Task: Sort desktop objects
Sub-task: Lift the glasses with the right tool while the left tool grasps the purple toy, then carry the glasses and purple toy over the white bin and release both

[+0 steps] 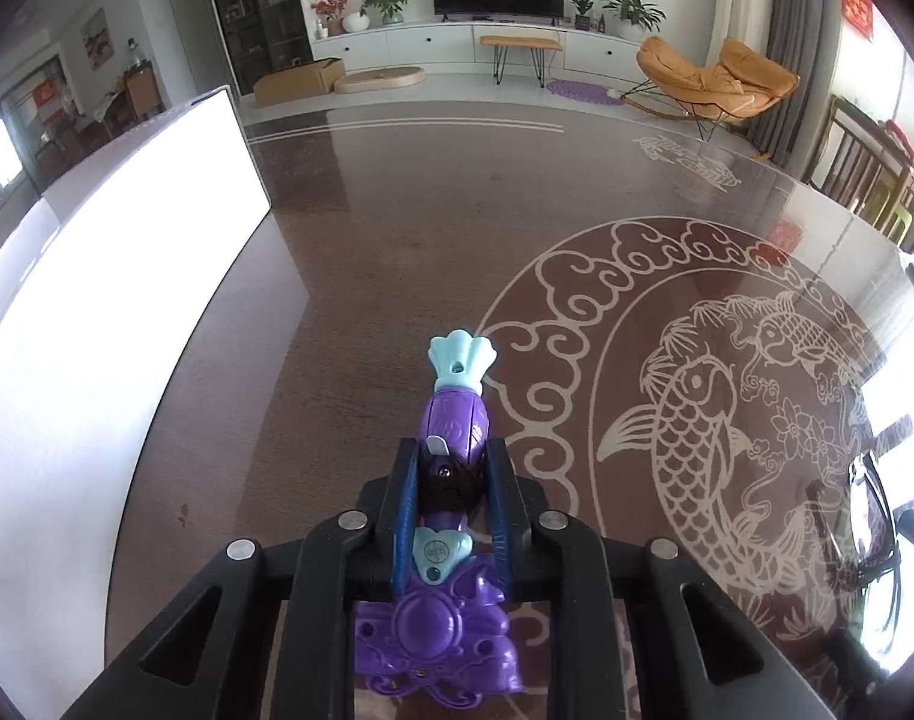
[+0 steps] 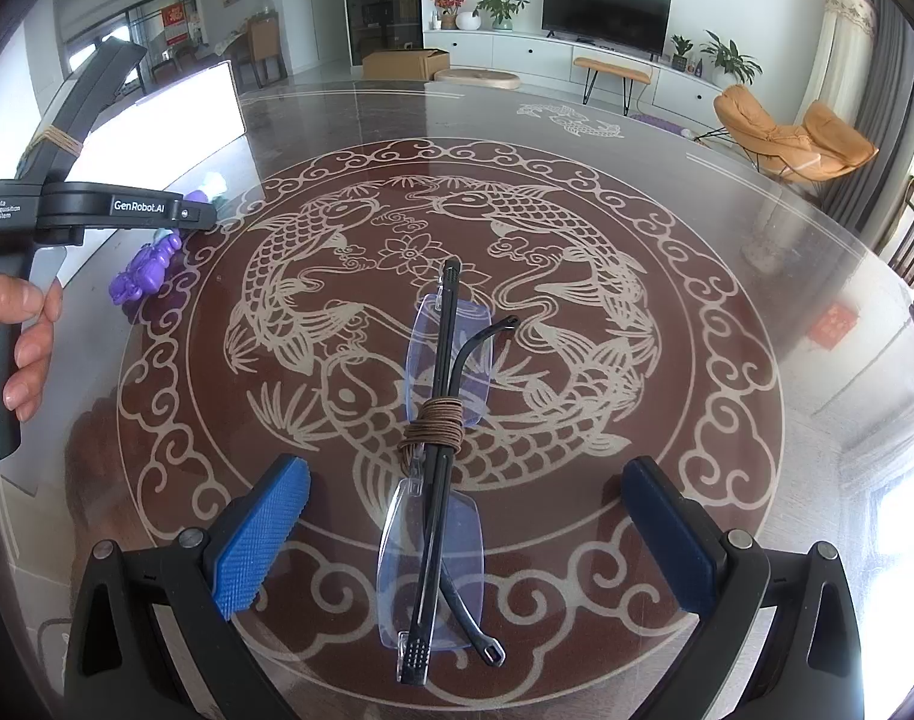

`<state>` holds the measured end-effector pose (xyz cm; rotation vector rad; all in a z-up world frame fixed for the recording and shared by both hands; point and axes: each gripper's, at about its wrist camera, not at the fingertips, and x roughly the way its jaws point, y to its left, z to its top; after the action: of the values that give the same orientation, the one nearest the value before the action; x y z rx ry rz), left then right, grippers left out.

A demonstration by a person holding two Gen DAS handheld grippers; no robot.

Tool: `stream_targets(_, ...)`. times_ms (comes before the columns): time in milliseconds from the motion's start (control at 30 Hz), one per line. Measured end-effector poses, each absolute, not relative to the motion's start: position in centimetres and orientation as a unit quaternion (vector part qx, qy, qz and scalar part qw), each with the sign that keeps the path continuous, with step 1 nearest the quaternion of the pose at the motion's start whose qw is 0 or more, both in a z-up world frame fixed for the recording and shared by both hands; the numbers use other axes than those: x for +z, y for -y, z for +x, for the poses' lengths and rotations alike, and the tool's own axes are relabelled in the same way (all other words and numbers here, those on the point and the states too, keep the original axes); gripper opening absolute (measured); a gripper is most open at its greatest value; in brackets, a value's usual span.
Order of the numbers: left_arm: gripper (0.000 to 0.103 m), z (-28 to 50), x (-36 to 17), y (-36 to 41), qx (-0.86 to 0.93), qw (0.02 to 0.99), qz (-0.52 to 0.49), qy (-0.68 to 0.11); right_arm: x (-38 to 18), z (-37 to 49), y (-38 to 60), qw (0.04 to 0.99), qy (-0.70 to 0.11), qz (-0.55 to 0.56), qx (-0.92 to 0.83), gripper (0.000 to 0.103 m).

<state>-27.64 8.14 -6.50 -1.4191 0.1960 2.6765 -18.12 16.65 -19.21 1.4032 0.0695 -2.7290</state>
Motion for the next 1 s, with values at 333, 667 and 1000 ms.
stream_targets(333,0.021,-18.3,-2.6,-2.1,0.909,0.087,-0.407,-0.025,-19.1,-18.3,-16.7,0.044,-0.026,0.467,-0.883,0.103)
stream_targets(667,0.021,-12.8,0.5,1.7,0.925,0.089,-0.369,0.024,-16.9,-21.4,-16.4,0.101,-0.052,0.55,-0.827,0.02)
stream_targets(1000,0.021,-10.6,6.1,7.1,0.947,0.035,-0.319,0.033,-10.7,-21.2,-10.0,0.152,-0.078,0.494,-0.853,0.013)
